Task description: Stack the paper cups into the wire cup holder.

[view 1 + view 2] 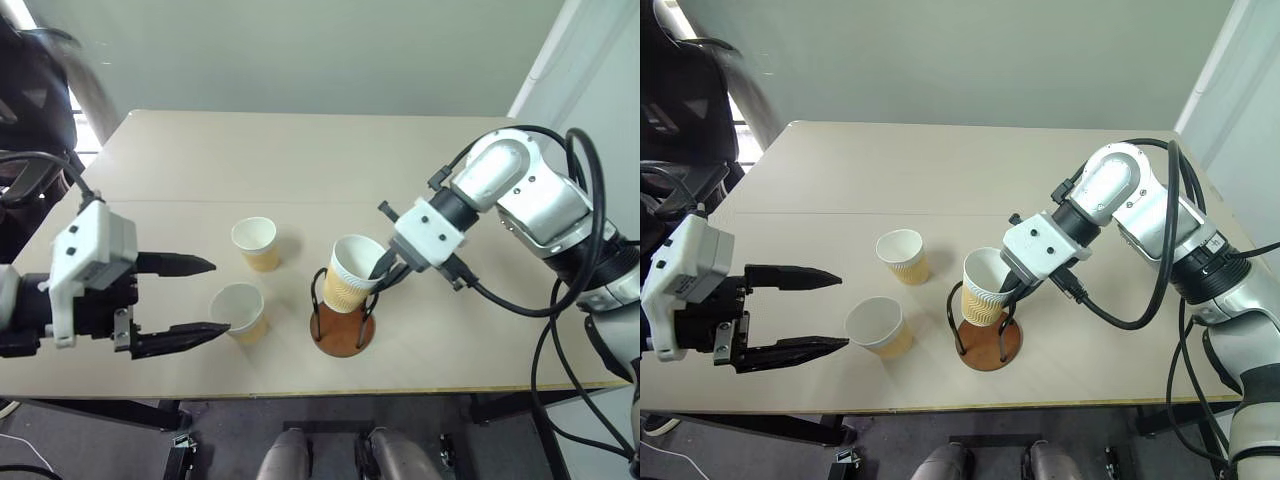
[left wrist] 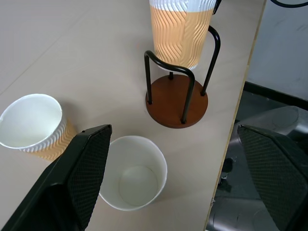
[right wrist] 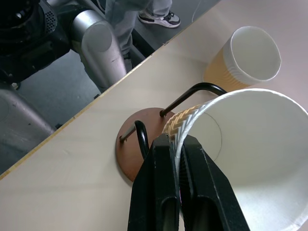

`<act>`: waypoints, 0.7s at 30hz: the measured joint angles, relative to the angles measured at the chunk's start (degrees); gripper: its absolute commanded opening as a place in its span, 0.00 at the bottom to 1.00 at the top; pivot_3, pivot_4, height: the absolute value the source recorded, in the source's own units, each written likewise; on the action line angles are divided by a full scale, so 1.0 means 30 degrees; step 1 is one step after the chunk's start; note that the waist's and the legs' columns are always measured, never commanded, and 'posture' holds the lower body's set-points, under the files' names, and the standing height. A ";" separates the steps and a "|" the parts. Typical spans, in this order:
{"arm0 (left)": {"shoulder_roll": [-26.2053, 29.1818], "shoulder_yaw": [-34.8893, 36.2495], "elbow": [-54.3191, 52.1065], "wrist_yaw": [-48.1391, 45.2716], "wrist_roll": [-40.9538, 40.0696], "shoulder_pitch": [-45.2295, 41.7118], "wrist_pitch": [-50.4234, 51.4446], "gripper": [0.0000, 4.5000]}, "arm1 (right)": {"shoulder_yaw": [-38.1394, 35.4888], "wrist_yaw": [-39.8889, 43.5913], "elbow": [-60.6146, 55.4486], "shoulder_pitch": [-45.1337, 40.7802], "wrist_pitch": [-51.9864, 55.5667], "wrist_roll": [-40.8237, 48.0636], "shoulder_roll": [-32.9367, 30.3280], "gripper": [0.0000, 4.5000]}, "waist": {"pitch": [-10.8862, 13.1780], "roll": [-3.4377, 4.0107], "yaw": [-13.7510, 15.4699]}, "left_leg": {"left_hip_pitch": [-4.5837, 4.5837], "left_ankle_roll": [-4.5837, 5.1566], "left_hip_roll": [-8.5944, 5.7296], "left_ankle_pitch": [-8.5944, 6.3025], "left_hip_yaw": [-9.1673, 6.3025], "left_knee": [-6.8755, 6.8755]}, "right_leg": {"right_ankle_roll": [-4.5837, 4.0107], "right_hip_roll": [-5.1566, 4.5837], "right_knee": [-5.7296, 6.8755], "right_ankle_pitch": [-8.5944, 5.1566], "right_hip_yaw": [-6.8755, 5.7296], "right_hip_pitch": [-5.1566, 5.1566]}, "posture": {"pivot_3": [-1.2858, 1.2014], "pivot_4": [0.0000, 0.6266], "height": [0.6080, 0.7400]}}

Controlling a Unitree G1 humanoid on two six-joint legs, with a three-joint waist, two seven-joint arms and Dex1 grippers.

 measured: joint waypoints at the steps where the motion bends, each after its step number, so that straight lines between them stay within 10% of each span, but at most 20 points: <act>1: 0.0001 0.0000 0.0000 0.0000 0.0003 -0.0001 -0.0001 1.00 | 0.0000 0.0000 0.0070 0.0001 -0.0043 -0.0162 0.0090 0.01 | 0.0000 0.0000 -0.0001 | 0.0002 -0.0001 0.0001 -0.0002 -0.0001 0.0000 | 0.0000 0.0000 0.0000 0.0000 -0.0001 0.0000 | 0.52 0.24 1.00; 7: 0.0005 -0.0001 0.0016 -0.0010 0.0024 -0.0030 -0.0037 1.00 | -0.0001 0.0000 0.0195 0.0062 -0.0140 -0.0487 0.0239 0.15 | 0.0000 0.0000 0.0002 | -0.0002 -0.0007 0.0002 -0.0009 -0.0001 0.0000 | 0.0000 0.0000 -0.0001 0.0000 -0.0002 -0.0001 | 0.52 0.24 1.00; 15: 0.0159 -0.0045 0.0111 -0.0154 0.0134 -0.0146 -0.0175 1.00 | -0.0109 0.0000 0.0277 0.0060 -0.0072 -0.0874 0.0518 0.74 | 0.0000 0.0000 -0.0001 | 0.0000 -0.0012 0.0006 -0.0013 -0.0001 0.0000 | -0.0007 0.0003 -0.0002 -0.0004 -0.0003 -0.0002 | 0.52 0.24 1.00; 21: 0.1357 -0.2217 0.0749 -0.1303 0.1859 -0.0056 -0.1838 1.00 | -0.1572 0.0000 0.1483 -0.0130 0.0797 -0.0266 -0.0633 0.74 | 0.0002 0.0001 0.0148 | -0.0031 -0.0022 0.0005 -0.0021 -0.0004 0.0014 | -0.0040 0.0002 -0.0014 -0.0023 0.0000 -0.0011 | 0.52 0.24 1.00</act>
